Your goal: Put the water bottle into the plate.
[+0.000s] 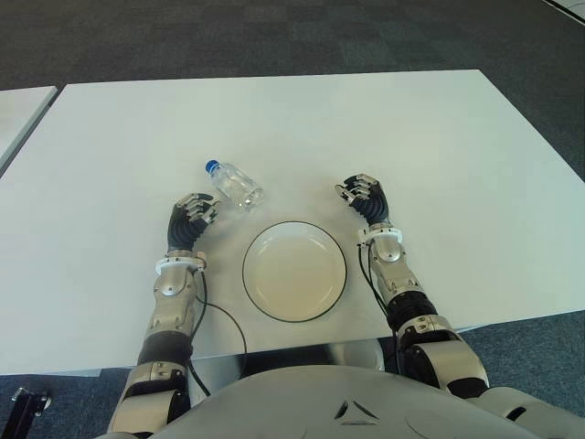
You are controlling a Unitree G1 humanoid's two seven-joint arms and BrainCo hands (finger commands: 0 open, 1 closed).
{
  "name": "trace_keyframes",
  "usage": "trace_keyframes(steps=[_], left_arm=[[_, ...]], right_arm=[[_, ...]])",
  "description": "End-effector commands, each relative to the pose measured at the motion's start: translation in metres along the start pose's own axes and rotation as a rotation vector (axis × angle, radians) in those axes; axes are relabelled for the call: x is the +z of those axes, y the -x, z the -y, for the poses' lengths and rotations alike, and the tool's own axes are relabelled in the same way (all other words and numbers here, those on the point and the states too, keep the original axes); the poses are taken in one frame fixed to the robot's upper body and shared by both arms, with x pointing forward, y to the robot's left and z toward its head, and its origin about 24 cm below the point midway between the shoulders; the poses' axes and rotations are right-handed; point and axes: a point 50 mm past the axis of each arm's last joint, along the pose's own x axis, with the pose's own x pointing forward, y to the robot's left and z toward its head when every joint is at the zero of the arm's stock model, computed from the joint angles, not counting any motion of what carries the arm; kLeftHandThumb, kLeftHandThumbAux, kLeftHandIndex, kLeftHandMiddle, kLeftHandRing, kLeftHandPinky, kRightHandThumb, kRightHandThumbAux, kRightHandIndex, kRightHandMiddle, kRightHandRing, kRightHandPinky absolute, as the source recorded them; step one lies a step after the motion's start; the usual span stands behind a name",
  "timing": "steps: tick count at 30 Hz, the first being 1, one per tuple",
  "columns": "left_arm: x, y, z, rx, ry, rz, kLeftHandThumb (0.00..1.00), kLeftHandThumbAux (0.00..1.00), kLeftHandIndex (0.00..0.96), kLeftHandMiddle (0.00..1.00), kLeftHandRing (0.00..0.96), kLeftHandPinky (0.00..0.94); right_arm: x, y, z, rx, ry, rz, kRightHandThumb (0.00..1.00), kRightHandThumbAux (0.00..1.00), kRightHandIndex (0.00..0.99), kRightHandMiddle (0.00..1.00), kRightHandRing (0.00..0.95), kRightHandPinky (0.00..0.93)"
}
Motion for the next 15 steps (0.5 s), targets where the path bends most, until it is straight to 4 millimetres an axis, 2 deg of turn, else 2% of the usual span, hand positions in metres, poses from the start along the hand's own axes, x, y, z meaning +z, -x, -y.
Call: trace_keyframes(steps=[1,10,15], left_arm=[[0.004,0.005,-0.005,0.028,-0.169,0.039,0.709,0.710,0.435,0.600,0.568,0.557],[0.015,0.008,-0.003,0.170,-0.602,0.167,0.711,0.714,0.432,0.645,0.634,0.639],[0.017,0.004,-0.005,0.274,-0.847,0.220,0.712,0.714,0.431,0.643,0.632,0.620]], right_arm=[[-0.006,0.003,-0.002,0.000,0.012,-0.036,0.708,0.728,0.432,0.577,0.606,0.627],[-0.006,0.003,-0.003,-0.015,0.016,-0.047,0.708,0.728,0.431,0.537,0.577,0.609],[-0.005,0.003,-0.005,-0.013,0.014,-0.041,0.708,0.729,0.431,0.540,0.581,0.619]])
